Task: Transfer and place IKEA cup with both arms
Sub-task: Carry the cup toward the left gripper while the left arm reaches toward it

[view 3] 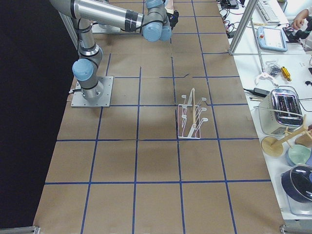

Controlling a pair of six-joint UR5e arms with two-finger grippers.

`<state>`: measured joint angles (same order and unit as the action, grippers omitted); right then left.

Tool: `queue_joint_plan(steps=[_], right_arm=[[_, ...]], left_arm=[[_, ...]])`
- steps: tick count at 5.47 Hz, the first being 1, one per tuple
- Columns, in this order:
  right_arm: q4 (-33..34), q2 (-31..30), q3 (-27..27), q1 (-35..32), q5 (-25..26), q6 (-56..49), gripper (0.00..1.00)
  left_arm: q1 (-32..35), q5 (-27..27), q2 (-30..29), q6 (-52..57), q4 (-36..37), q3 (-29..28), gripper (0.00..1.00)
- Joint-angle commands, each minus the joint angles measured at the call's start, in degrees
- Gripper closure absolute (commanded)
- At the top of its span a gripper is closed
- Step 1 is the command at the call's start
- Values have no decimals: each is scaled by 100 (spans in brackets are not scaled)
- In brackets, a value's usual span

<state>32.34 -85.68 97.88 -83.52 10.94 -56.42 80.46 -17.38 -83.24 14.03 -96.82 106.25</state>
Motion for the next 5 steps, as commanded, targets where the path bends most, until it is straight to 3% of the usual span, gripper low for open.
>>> queue_joint_plan(steps=[1, 2, 4, 5], right_arm=[[9, -10, 3, -16, -4, -9, 42], [9, -19, 3, -42, -13, -9, 42], [9, -1, 3, -103, -162, -36, 42], [9, -1, -6, -112, -162, -27, 42]], left_arm=[[31, 41, -113, 12, 260, -16, 6], [58, 33, -113, -22, 243, -34, 9], [408, -29, -122, -31, 243, -25, 28], [409, -29, -122, -49, 243, -34, 61]])
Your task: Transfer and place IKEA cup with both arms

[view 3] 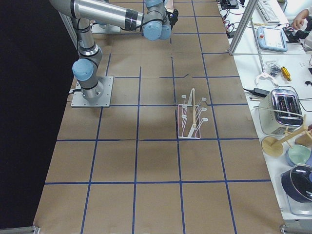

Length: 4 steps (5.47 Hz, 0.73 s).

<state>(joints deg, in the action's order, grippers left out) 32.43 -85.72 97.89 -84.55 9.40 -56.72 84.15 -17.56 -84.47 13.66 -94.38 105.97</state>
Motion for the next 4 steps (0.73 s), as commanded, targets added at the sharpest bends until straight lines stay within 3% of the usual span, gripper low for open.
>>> queue_joint_plan(steps=[1, 2, 4], right_arm=[[0, 2, -7, -9, -8, 3, 42], [0, 2, -15, -9, -8, 3, 41], [9, -59, -94, 44, -17, 413, 0]], left_arm=[[-21, -10, 18, -21, -1, 3, 90], [-48, -19, 27, -21, 7, -15, 100], [-48, -37, 71, -38, -1, -15, 100]])
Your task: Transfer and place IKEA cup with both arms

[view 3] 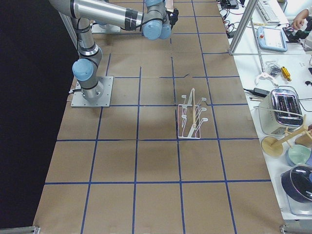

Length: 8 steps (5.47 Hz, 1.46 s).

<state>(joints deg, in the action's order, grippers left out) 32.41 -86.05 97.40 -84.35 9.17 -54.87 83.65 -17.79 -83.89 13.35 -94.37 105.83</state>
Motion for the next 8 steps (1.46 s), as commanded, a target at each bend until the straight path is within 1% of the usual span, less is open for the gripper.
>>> queue_joint_plan(steps=[1, 2, 3, 4, 5, 6, 7, 8], right_arm=[[28, -26, -72, 24, 14, 249, 0], [289, 26, -133, 85, 40, 249, 0], [431, 18, -151, 407, 354, 257, 0], [876, 18, -169, 837, 1253, 301, 0], [1525, -17, -221, 954, 1802, 963, 0], [2889, -43, -474, 947, 2651, 2501, 0], [3903, -113, -720, 886, 3478, 3621, 0], [3983, -183, -1001, 763, 4252, 3806, 0]], left_arm=[[2, -14, 22, -77, 6, -9, 100], [2, -5, 39, -226, 6, -27, 100], [2, -5, 65, -289, 6, -27, 100], [2, -5, 109, -333, 6, -27, 100], [2, -14, 136, -333, 15, -36, 100], [-7, -771, 136, -316, 102, -36, 100], [2, -1927, 119, -307, 295, -27, 100], [10, -3383, 40, -324, 584, -27, 100]])
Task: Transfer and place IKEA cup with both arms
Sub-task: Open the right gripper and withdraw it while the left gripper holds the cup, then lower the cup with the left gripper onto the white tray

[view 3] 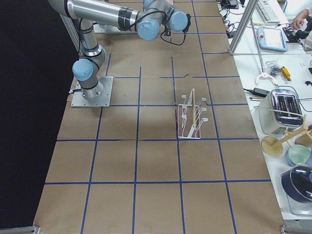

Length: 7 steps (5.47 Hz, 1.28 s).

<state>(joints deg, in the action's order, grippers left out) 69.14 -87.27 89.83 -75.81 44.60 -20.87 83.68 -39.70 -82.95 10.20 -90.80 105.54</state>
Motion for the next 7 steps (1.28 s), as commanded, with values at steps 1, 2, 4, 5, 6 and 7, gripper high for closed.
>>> queue_joint_plan(steps=[1, 2, 4, 5, 6, 7], right_arm=[[659, -71, -568, -300, 1856, 1017, 0], [1150, -62, -685, -807, 2955, 1659, 0], [1584, -53, -721, -1610, 4587, 2208, 0], [1629, -1, -730, -1612, 4593, 2210, 0], [1812, 43, -669, -1621, 4575, 2193, 0], [1936, 157, -642, -1612, 4601, 2192, 0]], left_arm=[[-27, -2337, -72, -270, 326, -7, 100], [-167, -3654, -124, -569, 614, 89, 100], [-483, -5216, -570, -590, 1313, 107, 100], [-528, -5693, -973, -555, 1850, 82, 100], [-807, -6072, -1395, -519, 2404, 99, 100], [-1114, -6075, -1643, -101, 2740, 108, 100]])
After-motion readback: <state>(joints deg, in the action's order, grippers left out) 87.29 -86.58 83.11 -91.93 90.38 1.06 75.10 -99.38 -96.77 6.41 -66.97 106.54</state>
